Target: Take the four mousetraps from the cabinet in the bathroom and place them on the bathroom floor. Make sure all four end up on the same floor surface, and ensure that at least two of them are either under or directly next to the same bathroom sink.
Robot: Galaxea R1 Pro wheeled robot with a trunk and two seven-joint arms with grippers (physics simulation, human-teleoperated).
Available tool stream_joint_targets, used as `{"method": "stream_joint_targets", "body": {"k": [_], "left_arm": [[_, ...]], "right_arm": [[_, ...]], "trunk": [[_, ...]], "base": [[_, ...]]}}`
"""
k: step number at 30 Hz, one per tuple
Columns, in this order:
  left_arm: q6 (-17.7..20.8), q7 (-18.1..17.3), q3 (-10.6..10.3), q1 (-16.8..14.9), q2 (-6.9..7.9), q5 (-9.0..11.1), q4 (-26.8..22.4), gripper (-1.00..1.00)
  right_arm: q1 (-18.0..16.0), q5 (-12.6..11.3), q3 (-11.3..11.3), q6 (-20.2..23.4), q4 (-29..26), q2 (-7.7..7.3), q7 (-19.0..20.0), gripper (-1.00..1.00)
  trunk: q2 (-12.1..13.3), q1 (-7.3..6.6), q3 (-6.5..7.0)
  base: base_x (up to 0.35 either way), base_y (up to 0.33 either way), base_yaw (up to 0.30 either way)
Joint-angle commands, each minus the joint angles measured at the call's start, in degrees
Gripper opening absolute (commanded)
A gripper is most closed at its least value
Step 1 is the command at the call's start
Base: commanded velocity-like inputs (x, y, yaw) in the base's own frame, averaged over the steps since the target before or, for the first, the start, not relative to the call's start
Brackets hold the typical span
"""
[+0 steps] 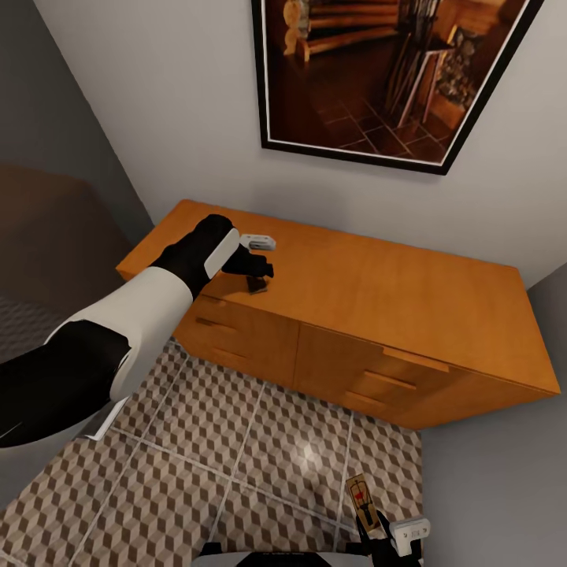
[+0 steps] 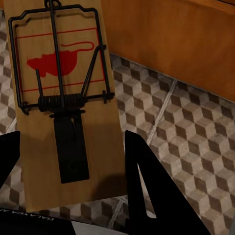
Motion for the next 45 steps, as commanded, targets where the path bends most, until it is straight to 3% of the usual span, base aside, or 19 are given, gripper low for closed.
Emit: {"method": "stream_joint_targets", "body": {"k": [1, 45], "left_arm": [[0.13, 0.36, -0.40, -0.04, 0.04, 0.57, -0.03, 1.00], [0.13, 0.36, -0.40, 0.11, 0.04, 0.57, 0.10, 1.00]], "right_arm": [[-0.03, -0.72, 0.06, -0.15, 0.04, -0.02, 0.78, -1.00], [-0.03, -0.73, 0.06, -0.15, 0.05, -0.02, 0.78, -1.00]], "trunk": [[-0.09, 0.03, -0.09], [-0.09, 0.03, -0.73]], "base": [[0.000, 0.000, 0.000], [0.000, 0.000, 0.000]]}}
